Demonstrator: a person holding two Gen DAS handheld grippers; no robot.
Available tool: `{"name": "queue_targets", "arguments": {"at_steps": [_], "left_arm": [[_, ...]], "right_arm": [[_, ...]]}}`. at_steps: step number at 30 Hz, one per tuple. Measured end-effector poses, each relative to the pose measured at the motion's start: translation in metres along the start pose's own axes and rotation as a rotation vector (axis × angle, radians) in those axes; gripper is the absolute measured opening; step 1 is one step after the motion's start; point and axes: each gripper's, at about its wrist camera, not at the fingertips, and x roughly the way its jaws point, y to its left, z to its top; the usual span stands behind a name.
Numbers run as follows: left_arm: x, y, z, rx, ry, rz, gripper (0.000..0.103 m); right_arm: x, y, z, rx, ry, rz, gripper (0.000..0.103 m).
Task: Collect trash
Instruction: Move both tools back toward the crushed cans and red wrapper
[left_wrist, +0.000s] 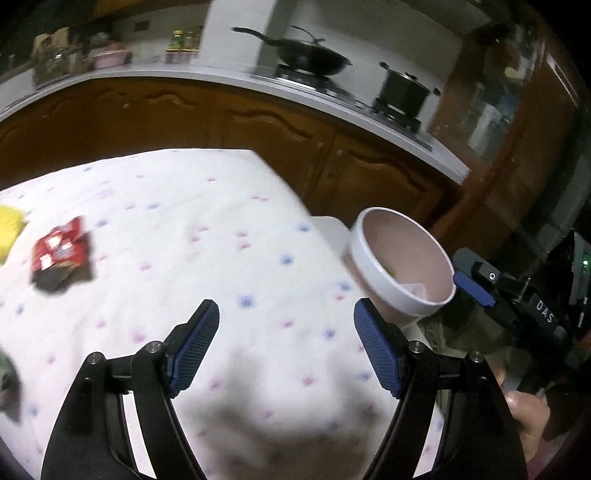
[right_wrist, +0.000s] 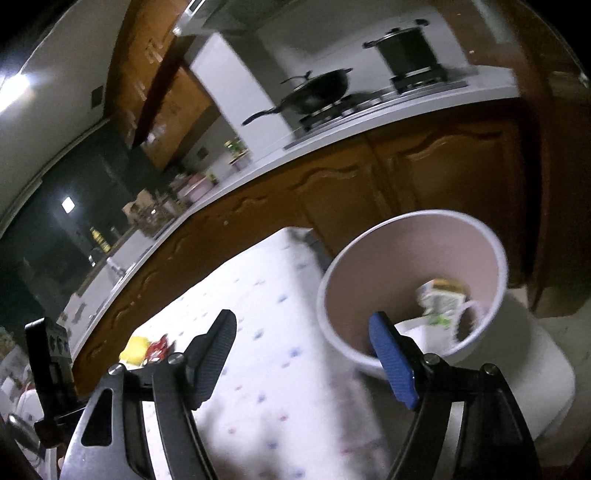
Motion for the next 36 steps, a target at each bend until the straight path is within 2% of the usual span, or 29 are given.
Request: {"name": "queue_targets", "arguments": {"at_steps": [9,11,14,28,32,36], "left_arm": [[-0.047,0.058,-0.024,-0.081,-0.056,0.075,0.077],[-0.059,0.072,-0.032,-0.103,-0.064,0.085,0.077],[-0.074,0.091,-0.043,-0.135,-0.077,0.118,0.077],[-0.145,0.194,-0.09,-0.315,-0.149,0.334,0.078],[-0.154,0.217,-0.1,-0.371,-0.148,0.361,0.078],[-0.157,0.237,-0.103,-0.427,-0.141,0.352,0.078]], "right_arm": [[0.022,0.059,-0.028,-0.066,0.066,0.073,0.077],[0.024,0.072,-0.036,-0.084,0.066,0.083,0.084],[0.029,0.089,-0.045,-0.109,0.078,0.104,0.088],[0.056,0.157,-0.082,-0.202,0.18,0.205,0.088],[0.062,0.172,-0.088,-0.227,0.201,0.225,0.088],[0.071,0.184,-0.094,-0.247,0.217,0.238,0.088]]}}
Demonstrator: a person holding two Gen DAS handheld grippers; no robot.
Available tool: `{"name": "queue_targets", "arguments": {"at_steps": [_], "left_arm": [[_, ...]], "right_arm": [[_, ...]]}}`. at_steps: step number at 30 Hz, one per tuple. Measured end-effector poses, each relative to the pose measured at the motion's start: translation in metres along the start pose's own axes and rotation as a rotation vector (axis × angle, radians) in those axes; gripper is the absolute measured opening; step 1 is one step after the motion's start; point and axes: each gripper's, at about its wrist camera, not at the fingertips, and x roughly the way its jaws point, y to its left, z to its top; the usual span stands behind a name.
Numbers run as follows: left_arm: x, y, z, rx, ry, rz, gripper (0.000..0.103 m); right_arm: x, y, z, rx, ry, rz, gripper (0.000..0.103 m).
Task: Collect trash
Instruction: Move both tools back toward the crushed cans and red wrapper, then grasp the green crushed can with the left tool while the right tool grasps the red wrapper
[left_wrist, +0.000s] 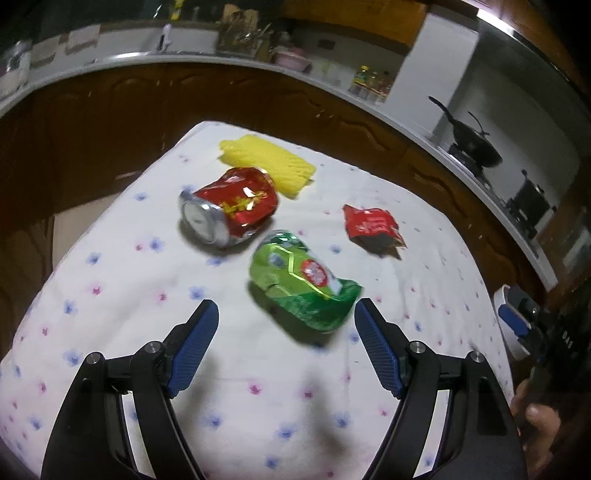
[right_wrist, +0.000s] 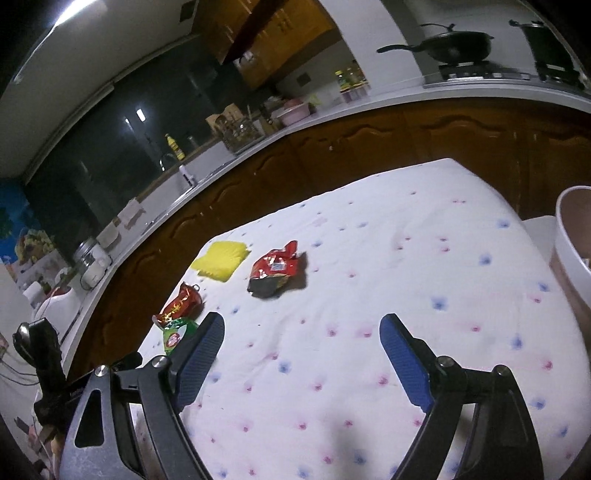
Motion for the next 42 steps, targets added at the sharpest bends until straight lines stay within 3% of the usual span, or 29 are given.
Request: {"name": "queue_targets", "arguments": {"at_steps": [16,26,30,31,33,34,36,37,42], "left_arm": [[0.037,0.011,0.019,-0.109,0.118,-0.088,0.078],[0.069,0.003,0.032,-0.088,0.152,-0.038,0.077],[0.082,0.0,0.032,-0.074,0.166,-0.038,0.072],[0.083,-0.001,0.032,-0.067,0.162,-0.038,0.072],[0.083,-0.005,0.032,-0.041,0.146,-0.027,0.072],[0.083,-0.007,0.032,-0.028,0.139,-0.023,0.072],[0.082,-0.009,0.032,-0.012,0.129,-0.02,0.071],[0.081,-0.01,0.031,-0.008,0.126,-0.02,0.071],[0.075,-0.018,0.031,0.02,0.108,-0.036,0.07]], "right_arm": [[0.078,0.022,0.023,-0.055,0.074,0.033,0.088],[0.152,0.016,0.047,-0.047,0.148,0.011,0.087],[0.176,0.02,0.049,-0.074,0.186,0.008,0.087],[0.18,0.021,0.05,-0.078,0.195,0.011,0.084],[0.192,0.021,0.048,-0.08,0.233,0.021,0.065],[0.196,0.021,0.047,-0.082,0.254,0.022,0.043],[0.195,0.024,0.046,-0.097,0.255,0.017,0.032],[0.192,0.024,0.046,-0.106,0.251,0.02,0.016],[0.167,0.022,0.049,-0.118,0.21,0.021,0.012]]}}
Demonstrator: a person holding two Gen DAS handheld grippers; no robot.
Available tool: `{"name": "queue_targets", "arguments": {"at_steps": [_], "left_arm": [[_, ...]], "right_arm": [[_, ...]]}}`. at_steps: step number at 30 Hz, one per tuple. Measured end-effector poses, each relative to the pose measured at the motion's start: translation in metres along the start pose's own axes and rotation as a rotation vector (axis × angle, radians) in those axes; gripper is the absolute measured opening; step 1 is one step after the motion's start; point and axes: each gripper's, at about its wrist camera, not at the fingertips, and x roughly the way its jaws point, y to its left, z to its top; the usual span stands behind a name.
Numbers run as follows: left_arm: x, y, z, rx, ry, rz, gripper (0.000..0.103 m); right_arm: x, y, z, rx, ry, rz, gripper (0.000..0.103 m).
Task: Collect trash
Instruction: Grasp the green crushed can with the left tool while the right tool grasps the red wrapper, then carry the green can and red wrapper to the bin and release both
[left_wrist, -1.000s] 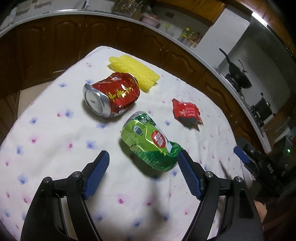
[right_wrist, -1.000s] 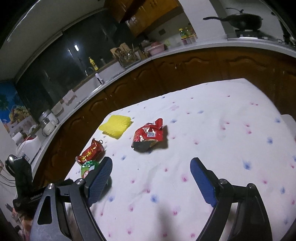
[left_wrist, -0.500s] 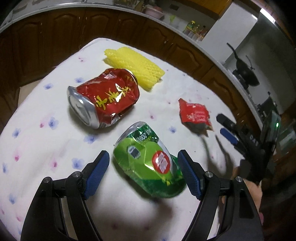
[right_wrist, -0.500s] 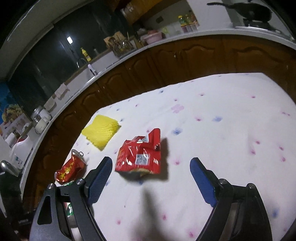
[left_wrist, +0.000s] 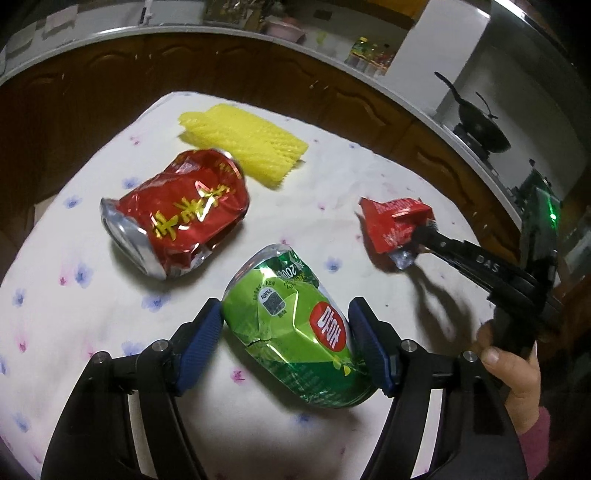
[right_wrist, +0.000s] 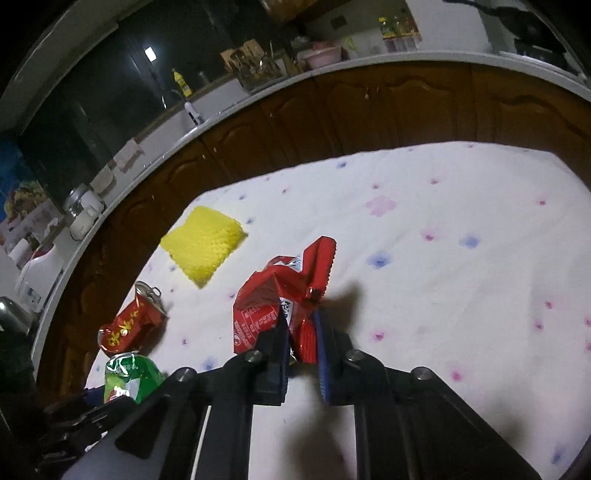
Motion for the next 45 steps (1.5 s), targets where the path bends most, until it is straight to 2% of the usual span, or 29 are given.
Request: {"name": "queue_targets", "arguments": {"at_steps": [7,15,22,24,29,45], "left_arm": [[-0.02,-0.032,0.003,0.063,-0.038,-0.076,0.07],[-0.025,-0.084,-0.006,0.171,-0.033,-0.149,0.07],[-0.024,-0.144,-0.021,0.281,-0.017,-0.195,0.07],[-0.024,-0.157,-0.025,0.304,-0.011,-0.213,0.058],[-0.016,-0.194,-0.036,0.371,0.018,-0.242,0.058],[-0.019,-0.297,-0.055,0.524,0.005,-0.331,0.058]], "right_arm": [[-0.054,-0.016,-0.009,0.056,-0.079,0.019,0.012],[-0.132,-0.049,-0.033,0.108,-0.181,-0.051,0.012],[-0.181,-0.08,-0.057,0.168,-0.238,-0.115,0.012],[-0.197,-0.09,-0.064,0.184,-0.259,-0.138,0.012],[-0.233,-0.113,-0.08,0.224,-0.311,-0.199,0.012],[-0.313,-0.163,-0.112,0.311,-0.424,-0.277,0.012]]}}
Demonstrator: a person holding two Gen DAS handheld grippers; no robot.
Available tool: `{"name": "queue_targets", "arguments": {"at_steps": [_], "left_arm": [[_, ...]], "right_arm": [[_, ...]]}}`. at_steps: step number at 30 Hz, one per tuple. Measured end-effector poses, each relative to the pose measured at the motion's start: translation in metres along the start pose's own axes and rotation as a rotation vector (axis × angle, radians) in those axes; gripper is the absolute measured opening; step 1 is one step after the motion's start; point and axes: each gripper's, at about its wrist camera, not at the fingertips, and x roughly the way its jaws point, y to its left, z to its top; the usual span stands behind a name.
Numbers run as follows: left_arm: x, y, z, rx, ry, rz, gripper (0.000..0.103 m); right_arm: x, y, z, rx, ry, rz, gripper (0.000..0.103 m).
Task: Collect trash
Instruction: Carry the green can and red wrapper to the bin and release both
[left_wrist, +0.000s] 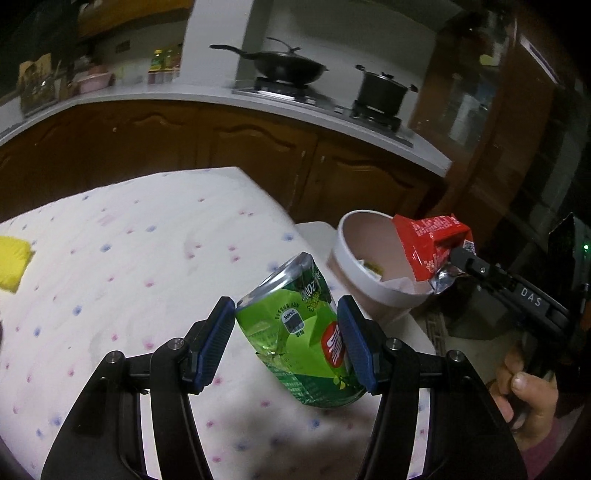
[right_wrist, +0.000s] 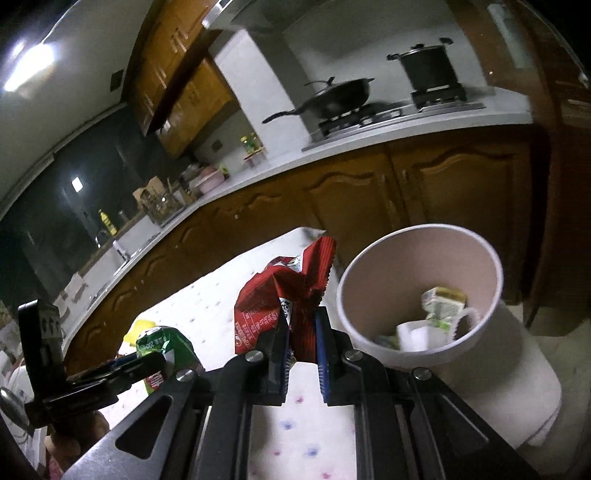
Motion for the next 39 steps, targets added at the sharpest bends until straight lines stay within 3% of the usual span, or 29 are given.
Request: {"name": "queue_targets", "arguments": {"at_steps": [14,28,39], "left_arm": [[0.025,-0.049,0.029,0.056,-0.012,-0.06,0.057],[0.078,-0.09,0.062,0.068,-0.011,-0.115,0.054],[0.125,-0.114,0.07,0.065,0.039,-0.117,0.053]], "right_arm": [[-0.02,-0.051,0.014,0.055,-0.047,-0.061,0.012],[-0.008,-0.097,0.027,0.085,-0.038,-0.129,0.012],[0.007,-0.116,0.029,0.098,-0.007,-0.149,0.012]]}}
